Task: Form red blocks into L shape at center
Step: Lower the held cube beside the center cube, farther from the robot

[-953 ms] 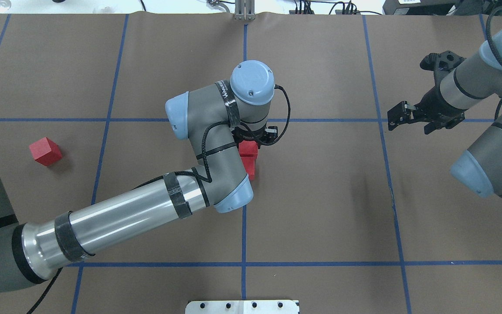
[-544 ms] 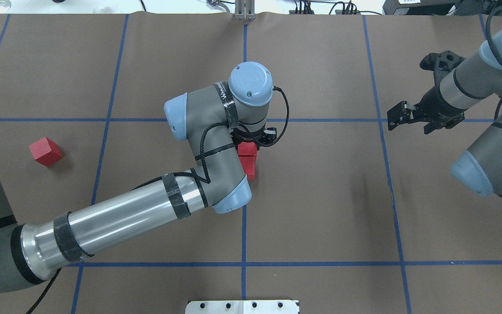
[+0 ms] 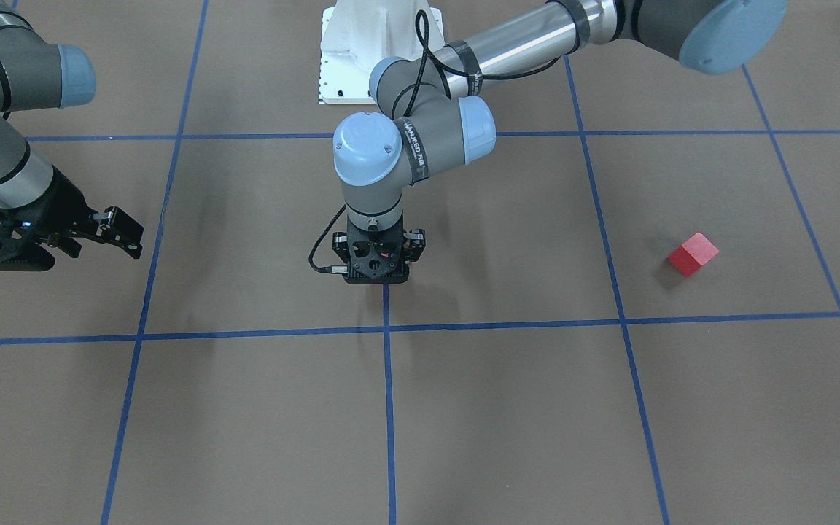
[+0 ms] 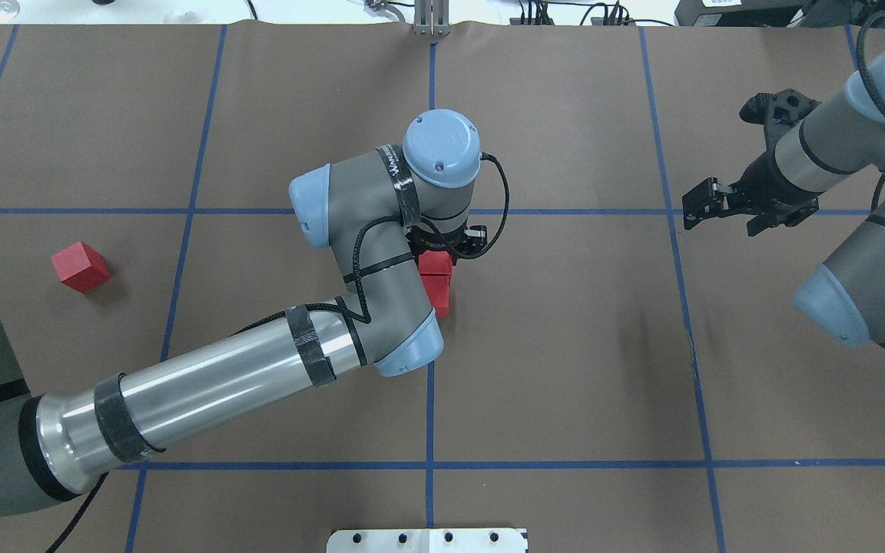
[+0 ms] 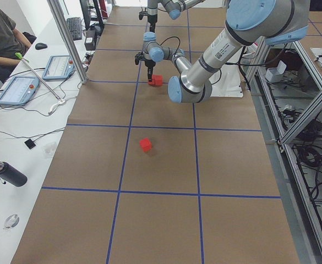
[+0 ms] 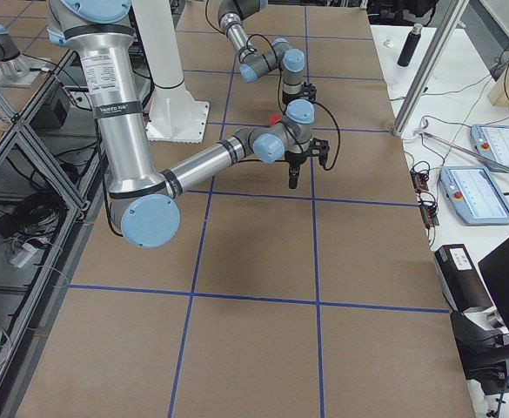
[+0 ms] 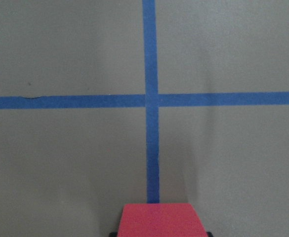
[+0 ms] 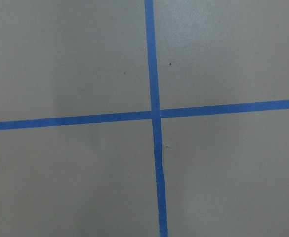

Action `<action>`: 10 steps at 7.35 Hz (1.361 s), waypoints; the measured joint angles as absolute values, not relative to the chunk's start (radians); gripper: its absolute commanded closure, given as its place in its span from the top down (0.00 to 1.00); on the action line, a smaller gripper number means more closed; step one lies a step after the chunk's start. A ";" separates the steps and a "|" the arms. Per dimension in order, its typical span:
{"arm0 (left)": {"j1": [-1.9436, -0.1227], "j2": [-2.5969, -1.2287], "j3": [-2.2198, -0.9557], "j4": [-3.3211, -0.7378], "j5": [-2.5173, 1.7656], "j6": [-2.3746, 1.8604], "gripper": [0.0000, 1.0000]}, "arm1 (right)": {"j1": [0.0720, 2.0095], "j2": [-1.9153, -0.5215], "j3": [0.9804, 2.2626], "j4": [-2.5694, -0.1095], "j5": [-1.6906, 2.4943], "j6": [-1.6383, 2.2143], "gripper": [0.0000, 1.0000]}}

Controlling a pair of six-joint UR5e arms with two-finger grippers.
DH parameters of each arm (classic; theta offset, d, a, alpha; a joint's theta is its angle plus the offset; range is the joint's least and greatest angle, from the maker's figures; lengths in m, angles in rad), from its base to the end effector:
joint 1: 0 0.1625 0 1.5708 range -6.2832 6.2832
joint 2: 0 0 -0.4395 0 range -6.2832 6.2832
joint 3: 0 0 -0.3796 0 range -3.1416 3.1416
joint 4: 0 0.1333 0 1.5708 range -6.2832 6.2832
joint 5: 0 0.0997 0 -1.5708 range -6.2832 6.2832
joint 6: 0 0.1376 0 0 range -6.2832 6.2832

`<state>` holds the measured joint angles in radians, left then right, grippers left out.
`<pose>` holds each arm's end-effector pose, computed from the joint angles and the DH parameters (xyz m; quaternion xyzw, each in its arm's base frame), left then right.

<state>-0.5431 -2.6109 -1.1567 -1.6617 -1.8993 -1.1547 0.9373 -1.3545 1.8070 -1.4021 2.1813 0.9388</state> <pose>0.6795 -0.5140 0.1952 0.0239 0.3777 -0.0014 0.9256 -0.3009 -0.5016 0.4594 0.0035 -0.4085 0.0473 0.9115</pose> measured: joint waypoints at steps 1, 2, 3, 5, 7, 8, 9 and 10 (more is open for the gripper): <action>-0.543 -2.609 -1.158 -1.661 -1.913 -1.155 0.00 | 0.937 -1.355 1.807 -1.402 2.181 0.939 0.99; -0.543 -2.605 -1.159 -1.662 -1.929 -1.155 0.00 | 0.937 -1.355 1.807 -1.402 2.181 0.939 0.99; -0.543 -2.602 -1.160 -1.664 -1.936 -1.155 0.00 | 0.937 -1.355 1.807 -1.402 2.181 0.939 0.99; -0.543 -2.598 -1.165 -1.663 -1.940 -1.155 0.00 | 0.937 -1.355 1.807 -1.402 2.181 0.939 0.99; -0.543 -2.597 -1.167 -1.663 -1.940 -1.155 0.00 | 0.937 -1.355 1.807 -1.402 2.181 0.939 0.99; -0.543 -2.597 -1.167 -1.663 -1.940 -1.155 0.00 | 0.937 -1.355 1.807 -1.402 2.181 0.939 0.99; -0.544 -2.597 -1.167 -1.663 -1.940 -1.155 0.00 | 0.937 -1.355 1.807 -1.402 2.181 0.939 0.99; -0.544 -2.597 -1.167 -1.663 -1.940 -1.155 0.04 | 0.937 -1.354 1.807 -1.402 2.181 0.939 0.99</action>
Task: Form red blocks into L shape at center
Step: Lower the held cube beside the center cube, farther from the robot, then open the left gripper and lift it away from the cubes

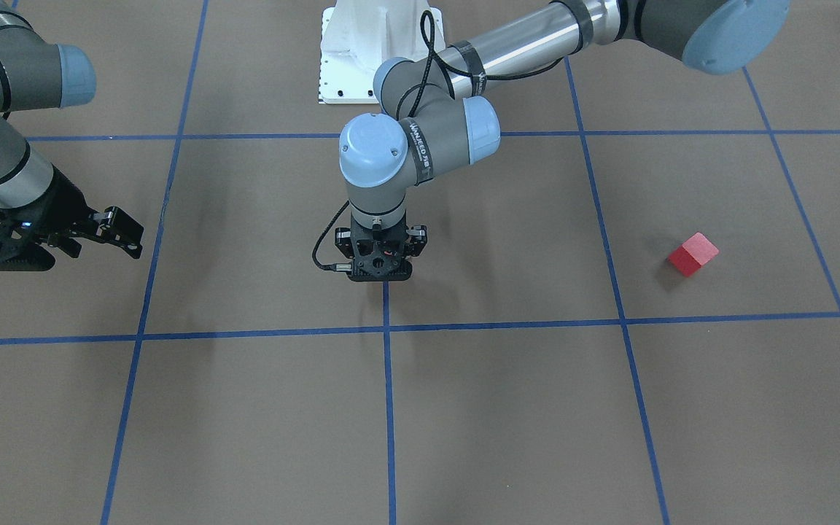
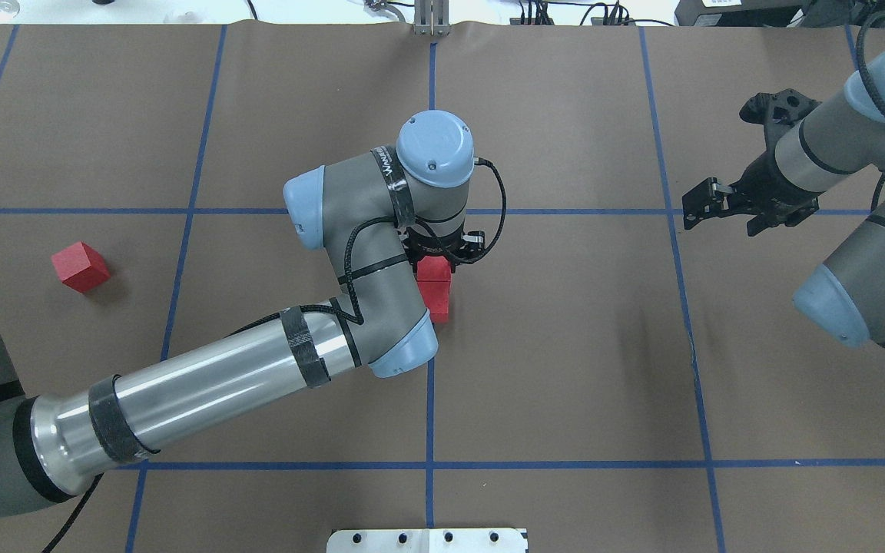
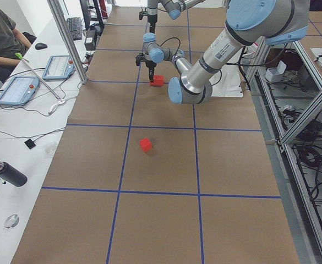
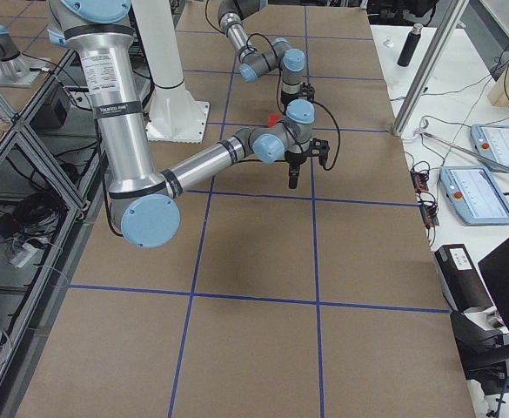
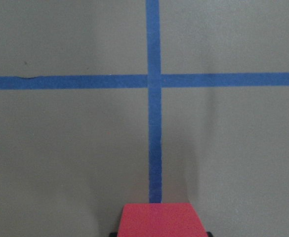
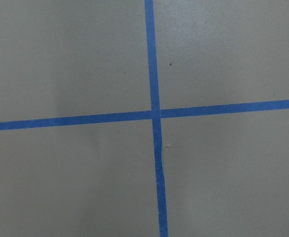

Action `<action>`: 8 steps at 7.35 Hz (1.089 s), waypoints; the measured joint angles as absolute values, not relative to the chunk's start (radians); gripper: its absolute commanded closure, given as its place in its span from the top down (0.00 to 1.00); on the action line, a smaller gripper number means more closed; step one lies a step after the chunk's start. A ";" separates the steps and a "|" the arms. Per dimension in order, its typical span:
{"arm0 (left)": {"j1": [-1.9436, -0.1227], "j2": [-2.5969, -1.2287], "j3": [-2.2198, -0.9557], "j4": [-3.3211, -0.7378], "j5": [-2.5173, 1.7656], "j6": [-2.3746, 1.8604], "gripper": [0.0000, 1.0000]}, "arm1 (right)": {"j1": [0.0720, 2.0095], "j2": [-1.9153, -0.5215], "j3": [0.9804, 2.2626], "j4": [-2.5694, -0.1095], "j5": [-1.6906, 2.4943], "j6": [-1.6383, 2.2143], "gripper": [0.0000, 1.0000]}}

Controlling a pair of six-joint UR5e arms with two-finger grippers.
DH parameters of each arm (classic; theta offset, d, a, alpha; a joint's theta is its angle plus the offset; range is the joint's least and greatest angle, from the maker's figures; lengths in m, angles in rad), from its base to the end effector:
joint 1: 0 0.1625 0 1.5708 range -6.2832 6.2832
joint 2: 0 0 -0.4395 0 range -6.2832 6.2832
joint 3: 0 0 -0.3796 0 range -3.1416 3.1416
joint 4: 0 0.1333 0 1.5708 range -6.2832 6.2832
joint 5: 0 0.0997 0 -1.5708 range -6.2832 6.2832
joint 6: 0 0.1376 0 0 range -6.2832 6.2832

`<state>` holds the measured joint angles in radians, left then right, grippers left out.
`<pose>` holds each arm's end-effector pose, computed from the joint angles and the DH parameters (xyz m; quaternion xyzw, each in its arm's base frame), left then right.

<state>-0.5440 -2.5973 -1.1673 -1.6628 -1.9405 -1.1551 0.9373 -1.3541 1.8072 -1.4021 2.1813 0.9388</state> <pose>0.6786 -0.5082 0.2001 0.0061 0.3846 0.0052 0.9230 -0.3010 -0.5017 0.4591 0.0037 -0.4086 0.0472 0.9115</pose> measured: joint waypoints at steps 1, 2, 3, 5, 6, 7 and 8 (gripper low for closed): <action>-0.544 -2.597 -1.167 -1.663 -1.940 -1.155 0.30 | 0.937 -1.354 1.808 -1.402 2.181 0.939 0.99; -0.543 -2.597 -1.167 -1.663 -1.941 -1.155 0.42 | 0.937 -1.353 1.808 -1.402 2.181 0.939 0.99; -0.543 -2.597 -1.167 -1.663 -1.942 -1.156 0.63 | 0.937 -1.353 1.808 -1.402 2.181 0.939 0.99; -0.544 -2.595 -1.167 -1.663 -1.943 -1.155 1.00 | 0.937 -1.353 1.808 -1.402 2.181 0.939 0.99; -0.545 -2.592 -1.170 -1.664 -1.944 -1.154 1.00 | 0.937 -1.353 1.807 -1.402 2.181 0.939 0.99; -0.545 -2.590 -1.176 -1.664 -1.944 -1.154 1.00 | 0.937 -1.353 1.807 -1.402 2.181 0.939 0.99; -0.546 -2.589 -1.184 -1.664 -1.944 -1.154 1.00 | 0.937 -1.353 1.807 -1.402 2.181 0.938 0.99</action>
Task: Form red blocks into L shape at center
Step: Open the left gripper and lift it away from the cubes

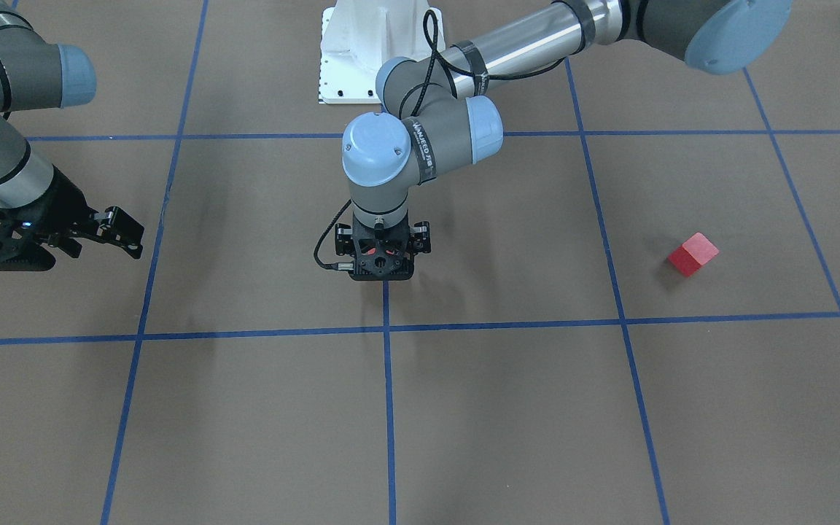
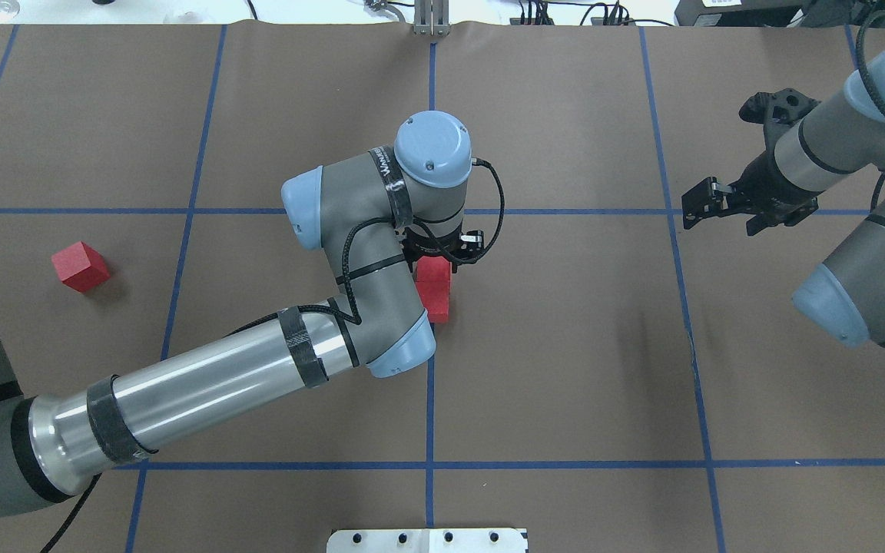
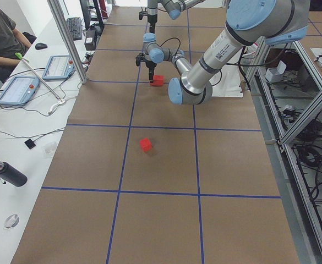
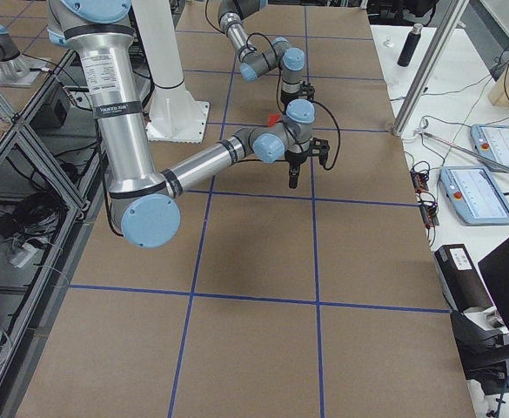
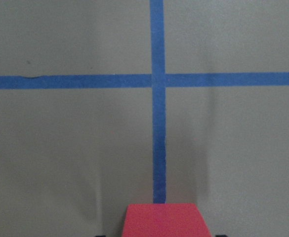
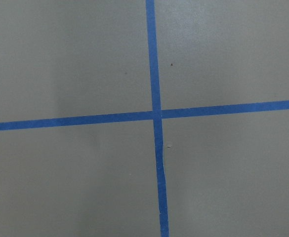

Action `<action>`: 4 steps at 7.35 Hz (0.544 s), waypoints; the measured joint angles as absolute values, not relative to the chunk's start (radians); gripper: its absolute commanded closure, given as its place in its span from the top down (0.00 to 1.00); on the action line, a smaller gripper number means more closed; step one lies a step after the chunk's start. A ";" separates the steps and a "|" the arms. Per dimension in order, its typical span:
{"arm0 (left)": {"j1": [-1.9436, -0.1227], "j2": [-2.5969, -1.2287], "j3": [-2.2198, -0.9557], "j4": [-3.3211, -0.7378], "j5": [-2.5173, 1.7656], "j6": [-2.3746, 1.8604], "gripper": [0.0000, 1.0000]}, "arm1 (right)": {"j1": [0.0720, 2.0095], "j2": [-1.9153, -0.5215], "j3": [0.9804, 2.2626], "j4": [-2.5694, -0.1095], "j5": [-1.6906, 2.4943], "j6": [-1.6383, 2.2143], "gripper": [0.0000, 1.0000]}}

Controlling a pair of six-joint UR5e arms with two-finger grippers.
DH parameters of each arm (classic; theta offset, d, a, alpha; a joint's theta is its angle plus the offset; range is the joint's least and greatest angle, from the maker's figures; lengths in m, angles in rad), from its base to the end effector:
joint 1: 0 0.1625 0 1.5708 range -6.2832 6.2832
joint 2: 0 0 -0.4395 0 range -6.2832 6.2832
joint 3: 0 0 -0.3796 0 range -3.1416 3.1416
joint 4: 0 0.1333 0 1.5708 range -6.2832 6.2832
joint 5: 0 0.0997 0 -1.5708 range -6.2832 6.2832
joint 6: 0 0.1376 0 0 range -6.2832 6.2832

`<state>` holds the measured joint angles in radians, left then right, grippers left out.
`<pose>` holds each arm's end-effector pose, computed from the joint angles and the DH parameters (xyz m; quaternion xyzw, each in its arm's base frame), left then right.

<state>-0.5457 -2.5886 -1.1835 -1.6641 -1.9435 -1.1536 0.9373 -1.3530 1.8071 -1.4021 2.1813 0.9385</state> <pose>0.6750 -0.5072 0.1995 0.0075 0.3886 0.0065 0.9213 -0.3012 -0.5020 0.4585 0.0041 -0.4089 0.0469 0.9114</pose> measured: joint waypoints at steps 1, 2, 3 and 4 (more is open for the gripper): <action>-0.548 -2.588 -1.196 -1.663 -1.944 -1.154 1.00 | 0.937 -1.353 1.807 -1.402 2.181 0.938 0.99; -0.553 -2.588 -1.219 -1.659 -1.944 -1.154 1.00 | 0.937 -1.353 1.807 -1.402 2.181 0.937 0.99; -0.564 -2.584 -1.254 -1.643 -1.947 -1.154 1.00 | 0.937 -1.353 1.807 -1.402 2.181 0.937 0.99; -0.577 -2.560 -1.313 -1.617 -1.952 -1.152 1.00 | 0.937 -1.353 1.807 -1.402 2.181 0.936 0.99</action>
<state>-0.5773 -2.5597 -1.3134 -1.6169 -1.9521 -1.1524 0.9373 -1.3534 1.8070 -1.4021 2.1814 0.9363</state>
